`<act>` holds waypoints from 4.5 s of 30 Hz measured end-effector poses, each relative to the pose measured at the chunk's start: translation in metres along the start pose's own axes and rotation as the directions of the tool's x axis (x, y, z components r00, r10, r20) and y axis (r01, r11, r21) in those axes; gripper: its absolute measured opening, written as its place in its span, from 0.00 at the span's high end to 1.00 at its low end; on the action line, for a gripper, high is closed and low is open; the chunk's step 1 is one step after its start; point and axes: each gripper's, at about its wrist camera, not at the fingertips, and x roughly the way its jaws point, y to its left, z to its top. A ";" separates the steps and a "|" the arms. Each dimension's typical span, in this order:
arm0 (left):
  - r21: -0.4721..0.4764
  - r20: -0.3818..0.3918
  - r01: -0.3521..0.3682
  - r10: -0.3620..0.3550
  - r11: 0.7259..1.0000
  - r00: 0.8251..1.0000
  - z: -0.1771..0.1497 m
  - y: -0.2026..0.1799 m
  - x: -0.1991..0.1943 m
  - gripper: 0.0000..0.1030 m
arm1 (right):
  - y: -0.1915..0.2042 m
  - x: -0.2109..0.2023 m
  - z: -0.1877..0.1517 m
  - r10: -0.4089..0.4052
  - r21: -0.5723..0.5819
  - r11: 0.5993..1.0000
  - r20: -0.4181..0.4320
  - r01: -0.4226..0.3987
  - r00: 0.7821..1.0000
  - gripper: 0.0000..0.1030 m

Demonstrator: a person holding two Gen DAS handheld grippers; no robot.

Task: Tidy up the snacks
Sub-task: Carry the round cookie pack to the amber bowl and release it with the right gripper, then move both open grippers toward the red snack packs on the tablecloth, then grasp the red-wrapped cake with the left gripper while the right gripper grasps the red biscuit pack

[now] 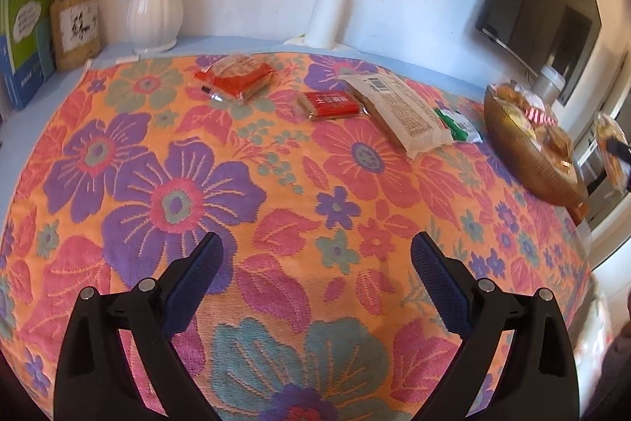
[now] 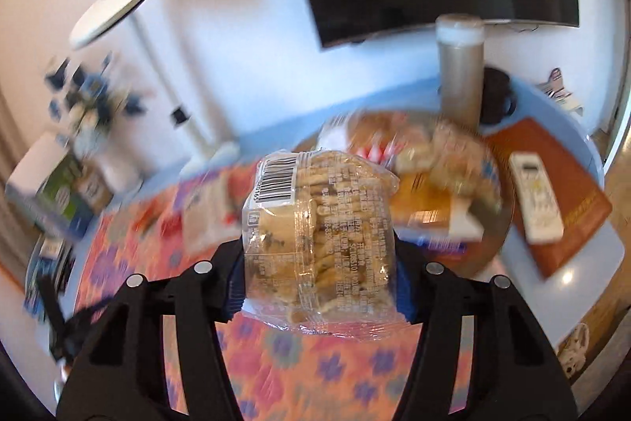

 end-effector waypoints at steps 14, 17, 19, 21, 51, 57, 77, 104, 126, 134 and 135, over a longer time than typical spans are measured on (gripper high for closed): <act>-0.053 -0.042 0.055 -0.057 0.997 0.997 0.001 0.009 0.006 0.08 | 0.042 0.012 -0.027 0.071 -0.085 0.994 -0.031 -0.074 0.997 0.07; -0.040 -0.042 0.029 -0.031 0.999 0.999 0.000 0.005 0.007 0.08 | 0.082 0.036 -0.053 0.133 -0.162 0.976 -0.085 -0.146 0.987 0.05; -0.036 -0.046 0.017 -0.019 0.999 0.999 0.000 0.004 0.008 0.08 | 0.101 0.062 -0.072 0.188 -0.177 0.961 -0.149 -0.213 0.971 0.05; -0.036 -0.049 0.012 -0.013 0.999 0.999 0.000 0.005 0.008 0.07 | 0.113 0.084 -0.086 0.185 -0.186 0.957 -0.194 -0.221 0.963 0.05; -0.042 -0.096 -0.034 0.030 0.999 0.995 0.018 0.014 -0.012 0.06 | 0.131 0.115 -0.101 0.174 -0.193 0.946 -0.371 -0.259 0.912 0.23; 0.189 0.020 -0.188 0.188 0.964 0.982 0.090 0.022 -0.038 0.05 | 0.178 0.129 -0.066 0.402 0.053 0.905 -0.432 -0.422 0.808 0.24; 0.285 -0.095 -0.039 0.069 0.958 0.993 0.142 0.068 0.123 0.24 | 0.262 0.258 -0.052 0.087 0.115 0.992 -0.345 -0.050 0.934 0.31; 0.389 -0.130 -0.042 0.100 0.920 0.986 0.064 0.026 0.030 0.51 | 0.203 0.125 -0.144 0.212 -0.413 0.788 -0.513 -0.456 0.832 0.58; 0.303 -0.132 0.036 0.005 0.952 0.991 -0.029 -0.035 -0.051 0.51 | 0.174 0.064 -0.188 0.094 -0.522 0.795 -0.398 -0.310 0.912 0.66; 0.351 -0.088 0.051 -0.021 0.935 0.996 -0.006 -0.067 -0.063 0.51 | 0.128 0.026 -0.146 0.182 -0.403 0.865 -0.303 -0.299 0.936 0.65; 0.360 -0.081 0.068 -0.041 0.930 0.996 0.001 -0.078 -0.062 0.51 | 0.121 0.019 -0.136 0.190 -0.387 0.875 -0.280 -0.292 0.941 0.65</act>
